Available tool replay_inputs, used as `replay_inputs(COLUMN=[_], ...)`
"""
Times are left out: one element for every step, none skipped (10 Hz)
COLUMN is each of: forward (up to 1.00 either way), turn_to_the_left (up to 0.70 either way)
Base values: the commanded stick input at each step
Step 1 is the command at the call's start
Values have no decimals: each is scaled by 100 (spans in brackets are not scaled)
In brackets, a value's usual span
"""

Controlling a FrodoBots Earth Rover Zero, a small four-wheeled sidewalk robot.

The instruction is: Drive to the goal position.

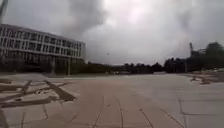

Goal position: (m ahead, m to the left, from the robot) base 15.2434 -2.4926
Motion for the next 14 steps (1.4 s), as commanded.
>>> replay_inputs(forward=[70, 70, 70, 70, 70, 70, 70, 70, 70, 70, 70, 70, 70, 70], turn_to_the_left=[0, 0, 0, 0, 0, 0, 0, 0, 0, 0, 0, 0, 0, 0])
